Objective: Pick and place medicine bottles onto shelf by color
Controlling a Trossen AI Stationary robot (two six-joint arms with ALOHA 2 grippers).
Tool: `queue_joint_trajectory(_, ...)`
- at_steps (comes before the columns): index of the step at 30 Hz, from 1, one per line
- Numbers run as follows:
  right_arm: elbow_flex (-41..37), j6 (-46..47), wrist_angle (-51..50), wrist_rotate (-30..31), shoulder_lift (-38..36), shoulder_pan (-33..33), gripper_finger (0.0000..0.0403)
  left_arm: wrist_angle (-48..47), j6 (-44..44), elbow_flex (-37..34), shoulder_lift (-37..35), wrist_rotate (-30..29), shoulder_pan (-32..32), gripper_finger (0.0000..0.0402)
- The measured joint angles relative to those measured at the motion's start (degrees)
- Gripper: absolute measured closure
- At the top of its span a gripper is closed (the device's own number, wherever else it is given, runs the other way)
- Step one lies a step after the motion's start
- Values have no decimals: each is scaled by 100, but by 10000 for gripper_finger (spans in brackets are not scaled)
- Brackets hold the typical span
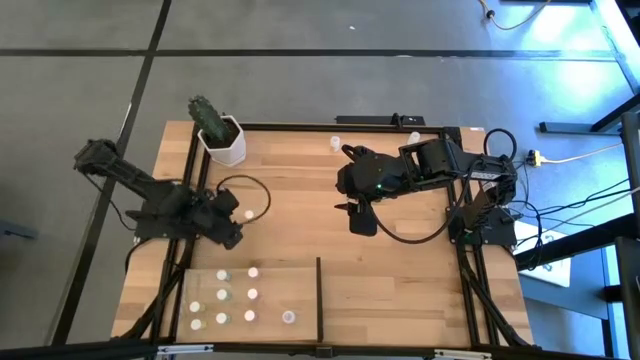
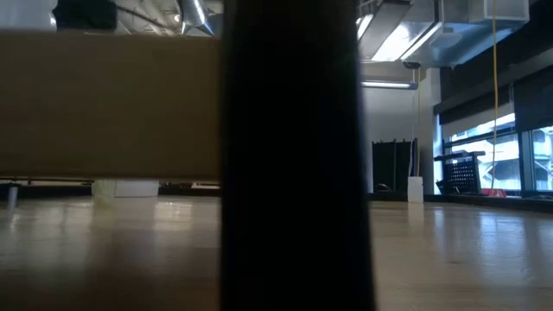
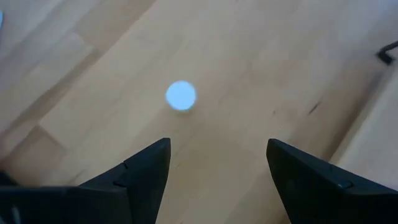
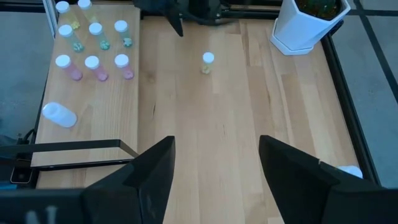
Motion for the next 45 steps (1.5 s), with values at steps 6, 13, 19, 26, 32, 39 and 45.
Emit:
queue_joint_trajectory(6, 0, 0, 8, -1, 0, 0, 169, 433, 1080, -120, 8, 1269, 1480, 141)
queue_joint_trajectory(13, 0, 1, 36, -1, 0, 1, 169, 665, 2030, -257, 392, 2001, 2880, 141)
queue_joint_trajectory(19, 0, -1, 96, -1, 0, 1, 169, 947, 2623, -264, 1001, 2325, 3354, 141)
queue_joint_trajectory(26, 0, 0, 125, -1, 0, 0, 169, 1162, 2596, -264, 1444, 2392, 3416, 141)
queue_joint_trajectory(32, 0, -2, 133, -1, 0, -1, 169, 1162, 2596, -264, 1776, 2390, 3416, 141)
queue_joint_trajectory(39, 0, -1, 170, -1, 0, 0, 169, 1165, 2592, -264, 1964, 2374, 3416, 158)
queue_joint_trajectory(45, 0, -1, 170, -1, 0, -1, 169, 1169, 2594, -264, 2000, 2366, 3416, 200)
